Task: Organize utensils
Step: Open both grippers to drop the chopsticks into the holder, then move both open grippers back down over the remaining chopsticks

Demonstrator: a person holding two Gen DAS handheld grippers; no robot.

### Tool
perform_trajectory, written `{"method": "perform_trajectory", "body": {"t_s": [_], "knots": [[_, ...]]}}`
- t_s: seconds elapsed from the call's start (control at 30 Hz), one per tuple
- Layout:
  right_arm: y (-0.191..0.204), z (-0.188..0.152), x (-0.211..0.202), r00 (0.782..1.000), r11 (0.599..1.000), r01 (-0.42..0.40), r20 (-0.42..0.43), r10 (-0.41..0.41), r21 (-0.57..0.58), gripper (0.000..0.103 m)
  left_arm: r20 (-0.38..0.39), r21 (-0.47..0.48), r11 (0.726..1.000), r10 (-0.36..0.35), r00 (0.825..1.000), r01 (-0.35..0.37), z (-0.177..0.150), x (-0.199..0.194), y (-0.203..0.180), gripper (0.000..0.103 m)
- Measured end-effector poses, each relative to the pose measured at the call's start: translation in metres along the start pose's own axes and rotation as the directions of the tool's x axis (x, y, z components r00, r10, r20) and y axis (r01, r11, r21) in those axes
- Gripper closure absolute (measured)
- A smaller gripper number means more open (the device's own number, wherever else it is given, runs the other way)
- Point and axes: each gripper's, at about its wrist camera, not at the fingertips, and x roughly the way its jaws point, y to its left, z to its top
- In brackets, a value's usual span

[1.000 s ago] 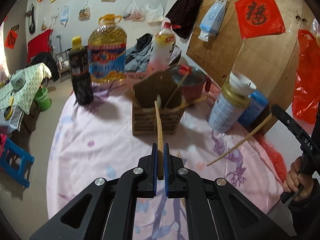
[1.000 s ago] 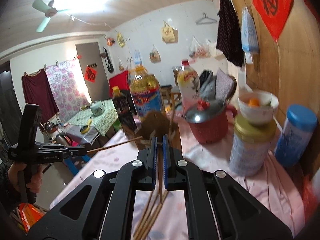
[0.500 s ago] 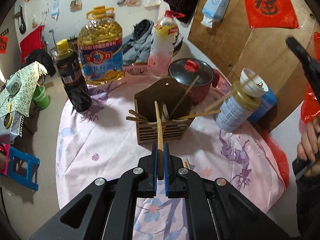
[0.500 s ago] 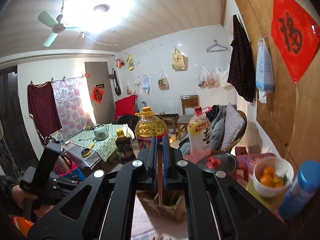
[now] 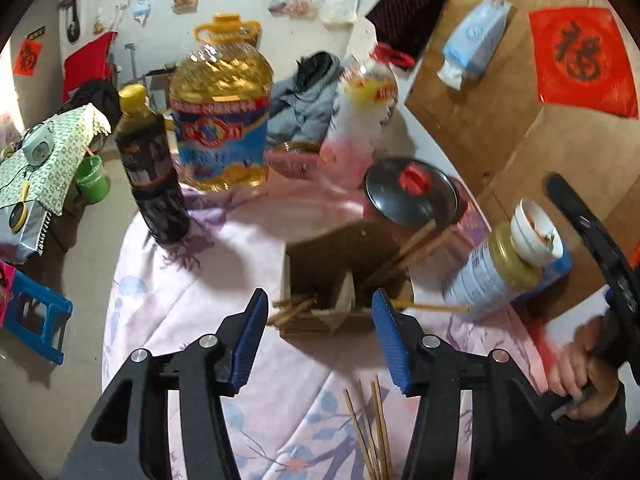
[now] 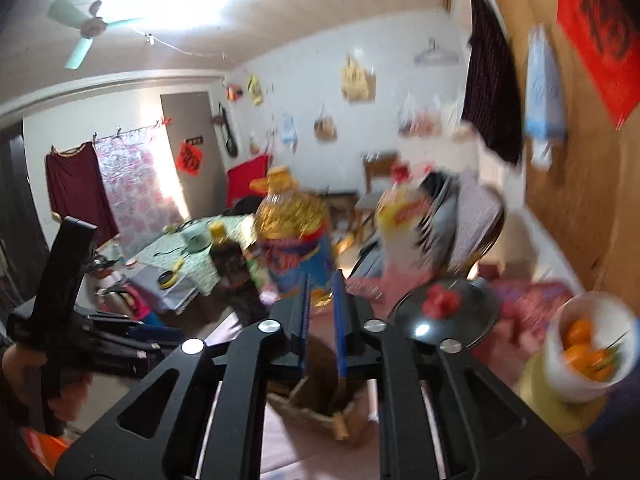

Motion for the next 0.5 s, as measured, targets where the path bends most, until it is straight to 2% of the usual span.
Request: {"method": "perform_trajectory", "body": {"t_s": [0.03, 0.07, 0.1, 0.13, 0.17, 0.2, 0.3, 0.37, 0.4, 0.5], "knots": [[-0.001, -0.001, -0.010, 1.000, 1.000, 0.002, 0.014, -0.002, 0.011, 0.077, 0.017, -0.015, 1.000, 0.002, 1.000, -0.002, 0.000, -0.004, 0.003, 0.050], [-0.004, -0.003, -0.017, 1.000, 1.000, 0.005, 0.019, -0.006, 0.025, 0.067, 0.028, -0.031, 1.000, 0.000, 1.000, 0.001, -0.001, -0.007, 0.007, 0.049], [-0.008, -0.009, -0.024, 1.000, 0.999, 0.015, 0.022, -0.016, 0.052, 0.053, 0.037, -0.048, 0.999, 0.000, 0.999, 0.002, -0.004, -0.009, 0.011, 0.049], [-0.011, -0.016, -0.030, 0.999, 0.996, 0.027, 0.019, -0.029, 0.082, 0.044, 0.046, -0.065, 0.998, 0.008, 0.999, -0.005, -0.009, -0.011, 0.015, 0.046], [-0.014, -0.026, -0.035, 0.999, 0.992, 0.046, 0.014, -0.048, 0.115, 0.031, 0.056, -0.074, 0.997, 0.022, 0.998, -0.018, -0.015, -0.013, 0.018, 0.042], [-0.017, -0.032, -0.037, 0.998, 0.989, 0.056, 0.005, -0.058, 0.136, 0.026, 0.063, -0.077, 0.997, 0.035, 0.997, -0.030, -0.021, -0.015, 0.019, 0.037], [-0.021, -0.074, -0.039, 0.992, 0.974, 0.109, -0.091, -0.092, 0.197, 0.019, 0.092, -0.098, 0.992, 0.093, 0.991, -0.084, -0.058, -0.016, 0.030, 0.021], [-0.019, -0.112, -0.046, 0.975, 0.963, 0.181, -0.162, -0.150, 0.201, 0.015, 0.081, -0.116, 0.987, 0.125, 0.989, -0.115, -0.096, -0.006, 0.038, 0.016], [-0.018, -0.140, -0.050, 0.958, 0.954, 0.229, -0.218, -0.186, 0.192, 0.013, 0.049, -0.117, 0.985, 0.136, 0.989, -0.130, -0.117, 0.002, 0.042, 0.016], [-0.012, -0.199, -0.064, 0.913, 0.943, 0.304, -0.324, -0.247, 0.136, 0.012, -0.082, -0.092, 0.980, 0.171, 0.982, -0.178, -0.192, 0.032, 0.046, 0.016]]}}
